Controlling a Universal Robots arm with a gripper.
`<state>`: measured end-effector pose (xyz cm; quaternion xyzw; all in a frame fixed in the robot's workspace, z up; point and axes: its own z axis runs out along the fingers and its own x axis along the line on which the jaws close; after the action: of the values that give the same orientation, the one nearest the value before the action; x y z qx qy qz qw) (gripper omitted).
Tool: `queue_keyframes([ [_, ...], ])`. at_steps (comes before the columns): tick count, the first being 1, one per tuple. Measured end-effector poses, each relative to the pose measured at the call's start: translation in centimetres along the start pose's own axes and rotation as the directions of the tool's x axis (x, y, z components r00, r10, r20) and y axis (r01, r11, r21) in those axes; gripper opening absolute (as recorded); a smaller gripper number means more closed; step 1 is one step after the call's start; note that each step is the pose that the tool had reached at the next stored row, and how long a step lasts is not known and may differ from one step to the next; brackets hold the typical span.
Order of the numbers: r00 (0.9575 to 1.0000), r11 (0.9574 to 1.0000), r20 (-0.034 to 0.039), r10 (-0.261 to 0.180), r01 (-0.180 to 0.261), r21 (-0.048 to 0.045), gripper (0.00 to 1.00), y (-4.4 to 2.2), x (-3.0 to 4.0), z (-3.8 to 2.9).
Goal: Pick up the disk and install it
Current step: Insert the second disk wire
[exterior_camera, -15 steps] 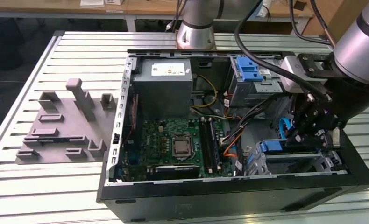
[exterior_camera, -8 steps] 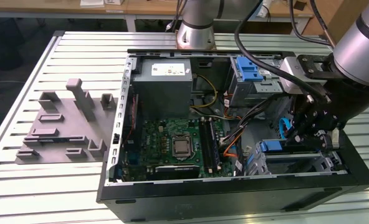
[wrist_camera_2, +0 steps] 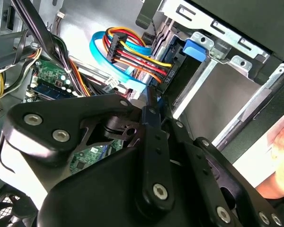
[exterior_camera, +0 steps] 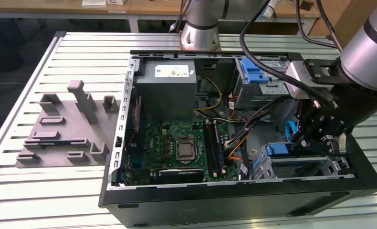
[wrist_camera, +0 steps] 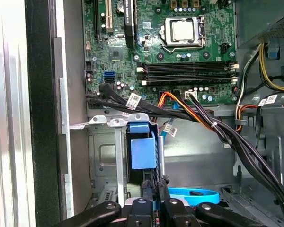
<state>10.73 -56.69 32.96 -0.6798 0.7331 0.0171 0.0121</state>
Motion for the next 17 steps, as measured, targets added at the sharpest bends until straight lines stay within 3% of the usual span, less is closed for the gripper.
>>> queue_keyframes([
  [10, 1.0000, 1.0000, 0.0003, 0.000, 0.000, 0.0000, 0.17, 0.00, 0.04, 0.03],
  [11, 1.0000, 1.0000, 0.0002, 0.000, 0.000, 0.0000, 0.23, 0.00, 0.04, 0.03],
  [17, 1.0000, 1.0000, 0.0008, 0.000, 0.000, 0.0000, 0.25, 0.00, 0.04, -0.07],
])
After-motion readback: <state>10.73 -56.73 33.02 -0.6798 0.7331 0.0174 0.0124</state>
